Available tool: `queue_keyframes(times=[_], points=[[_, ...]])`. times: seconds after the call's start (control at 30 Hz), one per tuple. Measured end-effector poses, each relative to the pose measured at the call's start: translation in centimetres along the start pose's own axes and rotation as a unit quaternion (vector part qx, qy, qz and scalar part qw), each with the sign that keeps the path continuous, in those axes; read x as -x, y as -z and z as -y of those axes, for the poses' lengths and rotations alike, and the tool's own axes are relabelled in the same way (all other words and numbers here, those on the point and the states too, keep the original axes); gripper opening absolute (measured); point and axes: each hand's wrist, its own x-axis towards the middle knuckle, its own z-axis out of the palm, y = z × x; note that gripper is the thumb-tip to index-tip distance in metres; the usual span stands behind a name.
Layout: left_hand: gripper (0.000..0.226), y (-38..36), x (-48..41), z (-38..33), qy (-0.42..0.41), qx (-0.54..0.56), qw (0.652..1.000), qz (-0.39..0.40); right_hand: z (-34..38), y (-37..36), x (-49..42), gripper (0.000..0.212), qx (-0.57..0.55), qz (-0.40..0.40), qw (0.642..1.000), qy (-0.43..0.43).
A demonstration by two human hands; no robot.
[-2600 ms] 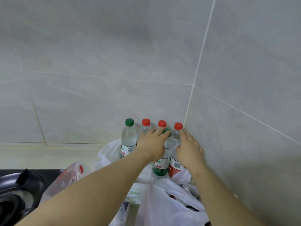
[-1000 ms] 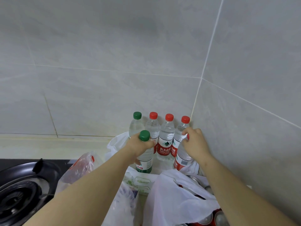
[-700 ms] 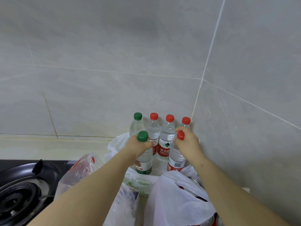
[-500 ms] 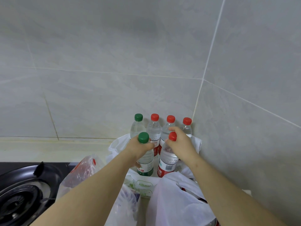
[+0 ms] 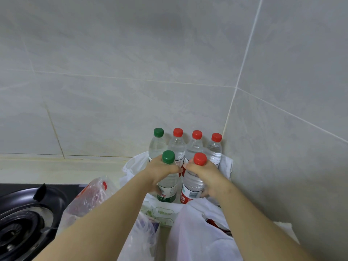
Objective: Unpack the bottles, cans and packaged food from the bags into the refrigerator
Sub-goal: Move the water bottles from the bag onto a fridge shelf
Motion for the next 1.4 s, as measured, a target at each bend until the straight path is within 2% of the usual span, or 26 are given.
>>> queue_keyframes(times=[0.1,0.2,0.3,0.43,0.53,0.63,0.9,1.13,1.4], points=[[0.028,0.0,0.2,0.0,-0.003,0.009,1.000,0.009,0.4,0.3,0.2,0.019,-0.004,0.022,0.998,-0.056],[0.026,0.2,0.4,0.3,-0.007,0.032,0.999,-0.004,0.2,0.5,0.4,0.016,-0.039,0.031,0.997,-0.057],[0.028,0.1,0.9,0.7,-0.010,0.055,0.998,-0.029,-0.3,0.1,0.8,0.011,-0.057,0.019,0.998,-0.030],[0.024,0.0,1.9,1.2,-0.017,0.106,0.991,-0.079,-0.7,-0.5,1.8,0.017,-0.052,-0.049,0.997,0.035],[0.021,0.2,2.8,1.5,-0.029,0.146,0.983,-0.109,-0.3,-0.3,3.2,0.012,-0.052,-0.078,0.994,0.051],[0.018,0.4,3.8,1.0,-0.063,0.168,0.976,-0.121,1.1,0.1,4.8,0.020,-0.088,-0.076,0.991,0.072],[0.023,0.8,8.5,-1.6,-0.189,0.195,0.950,-0.157,3.8,0.0,9.4,0.026,-0.141,-0.111,0.957,0.228],[0.029,1.0,13.8,-0.8,-0.244,0.232,0.926,-0.167,3.1,-0.2,14.5,0.025,-0.192,-0.111,0.937,0.271],[0.030,0.6,17.8,1.4,-0.248,0.253,0.916,-0.186,1.2,-0.5,17.9,0.026,-0.228,-0.110,0.938,0.238]])
